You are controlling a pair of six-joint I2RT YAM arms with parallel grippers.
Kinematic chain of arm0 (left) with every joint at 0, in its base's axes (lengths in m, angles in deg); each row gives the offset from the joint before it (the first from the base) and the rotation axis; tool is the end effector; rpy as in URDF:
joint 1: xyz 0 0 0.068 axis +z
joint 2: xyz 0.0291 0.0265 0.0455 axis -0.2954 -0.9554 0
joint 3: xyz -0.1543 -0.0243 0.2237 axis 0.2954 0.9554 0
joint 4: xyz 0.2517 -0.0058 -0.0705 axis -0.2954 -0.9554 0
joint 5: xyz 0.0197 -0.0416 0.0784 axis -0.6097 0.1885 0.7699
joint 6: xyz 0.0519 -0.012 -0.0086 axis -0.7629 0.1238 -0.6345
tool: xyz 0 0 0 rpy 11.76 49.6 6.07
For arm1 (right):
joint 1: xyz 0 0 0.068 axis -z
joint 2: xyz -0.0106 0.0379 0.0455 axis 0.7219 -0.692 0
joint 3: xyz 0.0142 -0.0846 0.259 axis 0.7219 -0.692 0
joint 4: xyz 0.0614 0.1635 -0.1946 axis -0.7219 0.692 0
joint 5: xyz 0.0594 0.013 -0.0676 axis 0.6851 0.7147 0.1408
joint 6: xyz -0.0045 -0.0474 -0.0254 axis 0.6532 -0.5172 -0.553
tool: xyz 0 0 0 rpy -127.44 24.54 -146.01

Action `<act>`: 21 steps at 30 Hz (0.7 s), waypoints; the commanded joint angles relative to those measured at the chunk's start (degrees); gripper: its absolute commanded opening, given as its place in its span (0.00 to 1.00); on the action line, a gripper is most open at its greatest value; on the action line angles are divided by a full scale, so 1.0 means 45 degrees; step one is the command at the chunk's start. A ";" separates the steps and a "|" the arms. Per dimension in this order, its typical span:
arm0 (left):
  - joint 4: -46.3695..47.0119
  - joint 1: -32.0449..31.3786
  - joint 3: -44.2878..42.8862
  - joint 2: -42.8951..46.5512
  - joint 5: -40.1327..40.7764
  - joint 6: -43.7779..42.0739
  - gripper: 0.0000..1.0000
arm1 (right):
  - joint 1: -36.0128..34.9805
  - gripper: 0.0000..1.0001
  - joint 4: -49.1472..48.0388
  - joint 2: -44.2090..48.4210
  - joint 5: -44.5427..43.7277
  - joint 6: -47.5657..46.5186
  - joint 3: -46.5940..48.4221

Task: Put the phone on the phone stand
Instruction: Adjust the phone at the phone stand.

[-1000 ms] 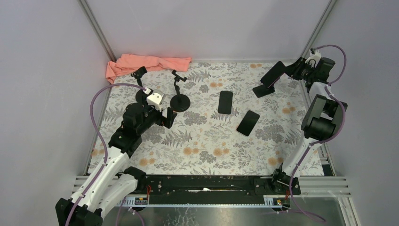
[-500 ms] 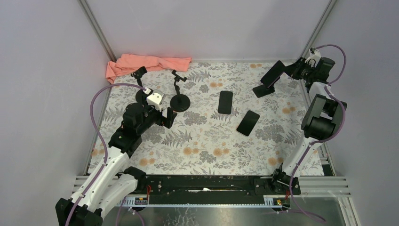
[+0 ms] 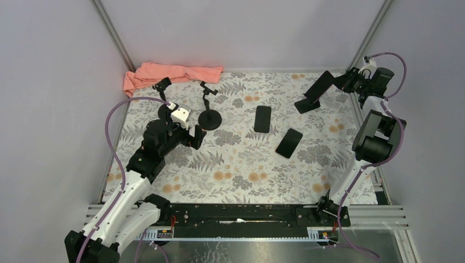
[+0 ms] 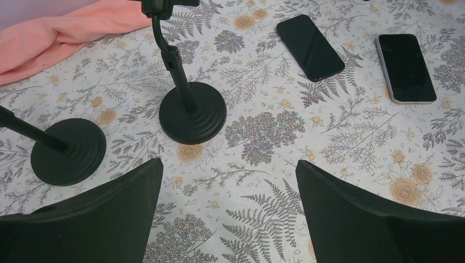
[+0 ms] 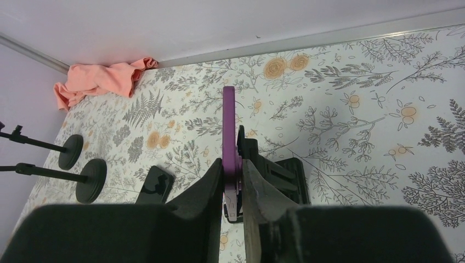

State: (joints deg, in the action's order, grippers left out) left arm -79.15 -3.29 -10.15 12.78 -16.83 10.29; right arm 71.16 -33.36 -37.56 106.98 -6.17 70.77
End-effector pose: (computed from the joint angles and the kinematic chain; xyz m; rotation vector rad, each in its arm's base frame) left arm 0.1745 -0.0721 0.2990 0.5324 1.7932 -0.3647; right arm 0.4389 -0.1737 0.2496 -0.0153 1.7869 0.6742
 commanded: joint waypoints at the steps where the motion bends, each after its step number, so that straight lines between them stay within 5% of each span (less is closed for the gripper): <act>1: 0.0216 0.0115 0.0077 -0.0047 -0.0157 -0.0219 0.99 | 0.0080 0.20 -0.0480 0.0154 0.0863 0.0141 0.0424; 13: 0.0201 0.0135 0.0072 -0.0076 -0.0197 -0.0223 0.99 | 0.0003 0.22 0.0556 -0.0561 0.1213 -0.0401 0.0704; 21: 0.0204 0.0149 0.0080 -0.0056 -0.0206 -0.0220 0.99 | 0.0002 0.40 0.0619 -0.0530 0.1201 -0.0283 0.0923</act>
State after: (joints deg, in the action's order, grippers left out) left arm -79.15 -3.29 -10.15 12.50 -16.91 10.27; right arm 71.47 -30.76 -39.46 110.63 -7.04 71.86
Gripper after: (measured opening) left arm 0.986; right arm 0.348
